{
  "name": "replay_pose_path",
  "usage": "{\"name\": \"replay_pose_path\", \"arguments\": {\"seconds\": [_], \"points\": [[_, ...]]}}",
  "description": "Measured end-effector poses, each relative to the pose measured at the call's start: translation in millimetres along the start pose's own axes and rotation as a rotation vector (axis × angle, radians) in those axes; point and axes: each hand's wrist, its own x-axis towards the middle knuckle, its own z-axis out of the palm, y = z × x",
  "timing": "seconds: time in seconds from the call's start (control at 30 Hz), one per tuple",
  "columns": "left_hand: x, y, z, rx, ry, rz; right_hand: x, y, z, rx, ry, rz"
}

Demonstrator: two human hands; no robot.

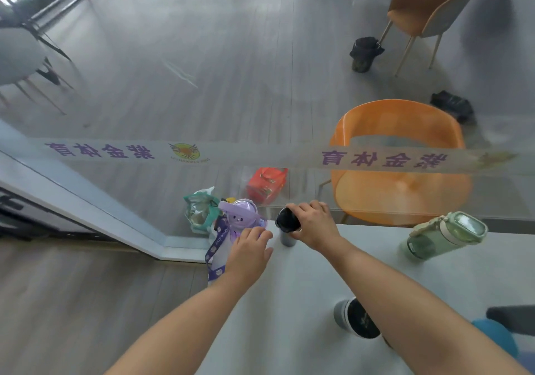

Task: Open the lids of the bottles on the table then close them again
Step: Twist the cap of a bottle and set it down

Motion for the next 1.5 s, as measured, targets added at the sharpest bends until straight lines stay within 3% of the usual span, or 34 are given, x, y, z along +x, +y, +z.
{"name": "replay_pose_path", "arguments": {"seconds": [0.4, 0.6, 0.97, 1.17, 1.5], "points": [[0.2, -1.0, 5.5, -0.046, -0.031, 0.053, -0.9, -1.8, -6.2, -0.075, -0.026, 0.044], [7.0, 4.5, -7.6, -0.042, 0.011, 0.104, -18.3, 4.6, -12.5, -0.004, -0.123, 0.119], [15.1, 71.3, -42.3, -0.034, -0.013, 0.352, -151.1, 24.4, -58.8, -0.016, -0.358, 0.293], [-1.1, 96.7, -31.1, -0.02, -0.087, 0.423, -214.7, 13.6, -44.0, -0.083, -0.52, 0.357], [5.9, 73.4, -26.8, 0.001, 0.022, 0.405, -206.4, 30.4, -21.1, -0.131, -0.333, 0.278]]}}
